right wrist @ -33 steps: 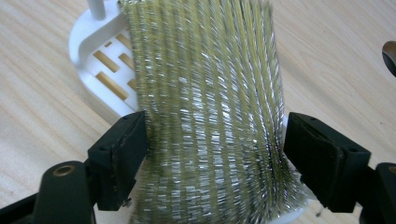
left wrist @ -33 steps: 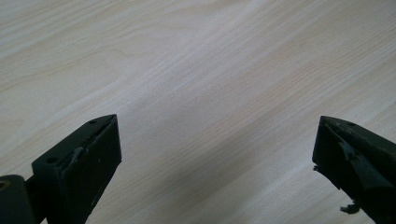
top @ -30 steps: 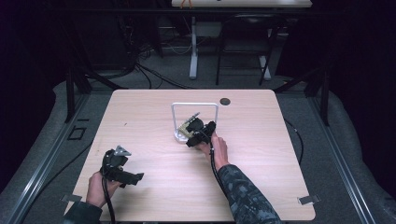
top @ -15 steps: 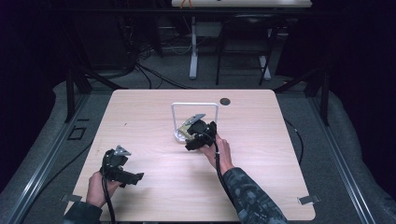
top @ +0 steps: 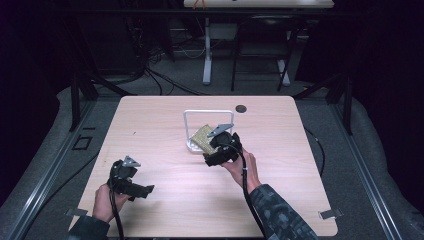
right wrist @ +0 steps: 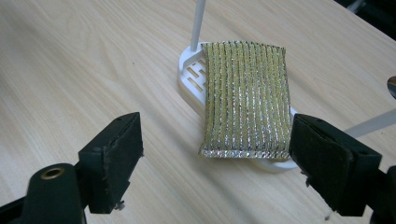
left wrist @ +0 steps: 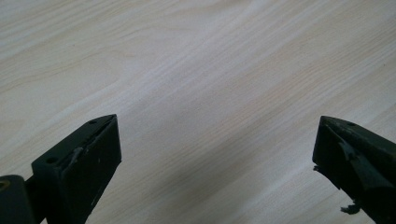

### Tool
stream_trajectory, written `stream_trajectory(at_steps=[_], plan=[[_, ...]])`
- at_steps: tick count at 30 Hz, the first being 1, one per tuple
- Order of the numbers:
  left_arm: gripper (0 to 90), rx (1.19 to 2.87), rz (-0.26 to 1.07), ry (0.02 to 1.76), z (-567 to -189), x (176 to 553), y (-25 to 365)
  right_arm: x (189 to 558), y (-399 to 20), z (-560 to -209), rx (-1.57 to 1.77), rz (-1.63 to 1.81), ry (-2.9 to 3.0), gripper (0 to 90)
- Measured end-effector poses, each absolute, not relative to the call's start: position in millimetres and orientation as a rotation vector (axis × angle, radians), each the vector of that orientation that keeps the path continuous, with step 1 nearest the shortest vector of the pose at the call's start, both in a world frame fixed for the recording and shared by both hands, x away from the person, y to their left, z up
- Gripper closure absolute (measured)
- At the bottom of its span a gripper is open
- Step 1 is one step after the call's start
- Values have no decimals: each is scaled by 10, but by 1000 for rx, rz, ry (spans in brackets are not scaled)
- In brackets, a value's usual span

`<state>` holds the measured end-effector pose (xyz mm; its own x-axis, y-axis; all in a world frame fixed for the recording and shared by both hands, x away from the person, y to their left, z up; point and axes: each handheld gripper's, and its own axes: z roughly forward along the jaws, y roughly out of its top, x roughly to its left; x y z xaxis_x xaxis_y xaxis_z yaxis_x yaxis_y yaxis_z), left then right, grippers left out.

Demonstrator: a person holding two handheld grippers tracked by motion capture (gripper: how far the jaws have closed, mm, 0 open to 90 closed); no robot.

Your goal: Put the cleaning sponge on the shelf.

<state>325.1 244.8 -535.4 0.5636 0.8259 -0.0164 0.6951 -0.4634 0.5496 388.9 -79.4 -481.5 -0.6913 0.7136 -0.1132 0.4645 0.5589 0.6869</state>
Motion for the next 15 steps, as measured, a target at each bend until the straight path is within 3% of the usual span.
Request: stream_trajectory(at_steps=[15], plan=[[12,2295,342,1224,-5358,3250,2446,3754,-1139,-4675,1005,920,2410,163]])
